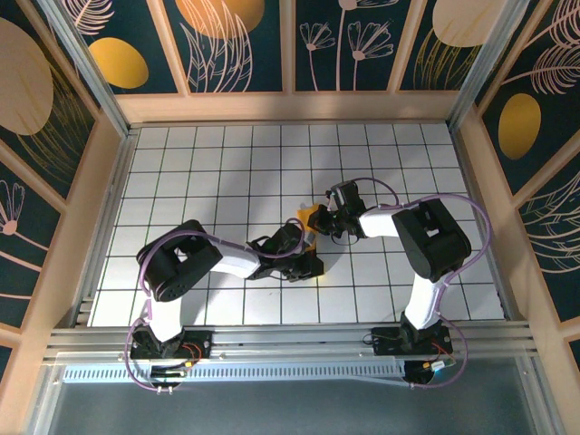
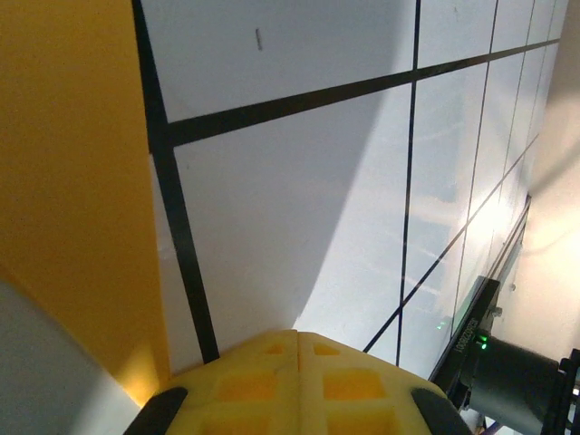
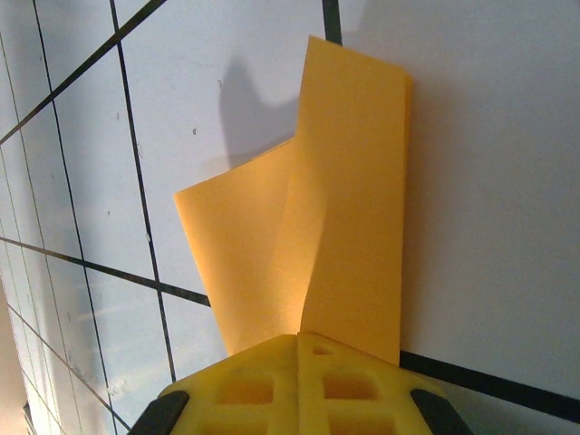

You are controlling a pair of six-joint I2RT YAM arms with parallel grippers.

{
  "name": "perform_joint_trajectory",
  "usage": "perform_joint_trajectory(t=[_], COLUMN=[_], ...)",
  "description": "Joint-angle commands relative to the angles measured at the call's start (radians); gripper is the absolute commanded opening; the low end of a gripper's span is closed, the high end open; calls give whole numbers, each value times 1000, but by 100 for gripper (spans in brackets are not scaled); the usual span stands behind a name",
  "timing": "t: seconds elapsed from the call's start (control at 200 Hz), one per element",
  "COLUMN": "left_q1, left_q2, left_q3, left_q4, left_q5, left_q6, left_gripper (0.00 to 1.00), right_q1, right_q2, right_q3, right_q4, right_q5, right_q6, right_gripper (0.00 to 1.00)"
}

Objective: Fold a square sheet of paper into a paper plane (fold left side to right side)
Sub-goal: Fold the wing for the fifth time at the center of the table, then turn over the paper plane at the center of the table.

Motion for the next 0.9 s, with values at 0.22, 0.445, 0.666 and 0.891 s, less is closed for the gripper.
perform_joint_trajectory(t=[0.22, 0.445, 0.666, 0.891], left_q1=[11, 114, 194, 209], left_q2=[-171, -366, -527, -642], left_q3=[-2, -69, -106, -118], left_q4=[-134, -212, -320, -416], left_q5=[-59, -139, -336, -602], left_q6=[71, 138, 212, 244], left_gripper=[3, 4, 10, 23], right_q1=[9, 9, 32, 164], right_q2=[13, -143, -229, -214], right_q3=[-17, 77, 134, 192], right_q4=[-47, -176, -419, -577], right_q5=[-17, 101, 310, 492], right_q6=[-49, -180, -255, -235], right_gripper=[0, 27, 47, 60])
